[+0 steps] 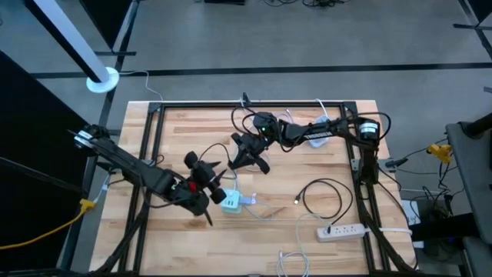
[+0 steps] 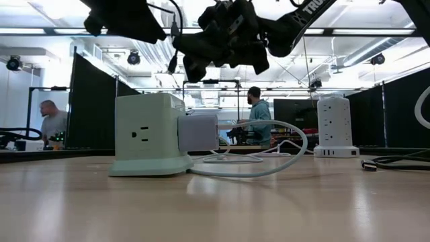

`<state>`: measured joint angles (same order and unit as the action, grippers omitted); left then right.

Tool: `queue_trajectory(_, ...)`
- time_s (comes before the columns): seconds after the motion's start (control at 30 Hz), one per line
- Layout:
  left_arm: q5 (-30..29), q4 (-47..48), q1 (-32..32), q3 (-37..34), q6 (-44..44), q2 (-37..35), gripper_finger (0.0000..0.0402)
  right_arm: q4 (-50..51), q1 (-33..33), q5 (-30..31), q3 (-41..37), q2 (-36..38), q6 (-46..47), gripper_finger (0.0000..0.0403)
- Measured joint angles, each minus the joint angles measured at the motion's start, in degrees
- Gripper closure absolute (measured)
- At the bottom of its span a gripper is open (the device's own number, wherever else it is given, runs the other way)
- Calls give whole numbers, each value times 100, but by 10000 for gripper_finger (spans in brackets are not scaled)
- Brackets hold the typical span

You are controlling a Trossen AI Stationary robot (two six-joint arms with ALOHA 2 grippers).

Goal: Insert USB
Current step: Insert the black charger cable into the green outlet extension

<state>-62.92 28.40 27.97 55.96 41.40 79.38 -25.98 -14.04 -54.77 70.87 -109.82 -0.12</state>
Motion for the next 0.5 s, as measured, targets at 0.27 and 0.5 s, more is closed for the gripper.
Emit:
queue_trajectory(0.27, -295, -720, 11, -369, 106, 8, 252, 42, 105, 420, 0, 4, -182, 403)
queue_trajectory(0.5, -276, -1645, 99, -814, -19, 10, 244, 84, 110, 444, 0, 11, -413, 403)
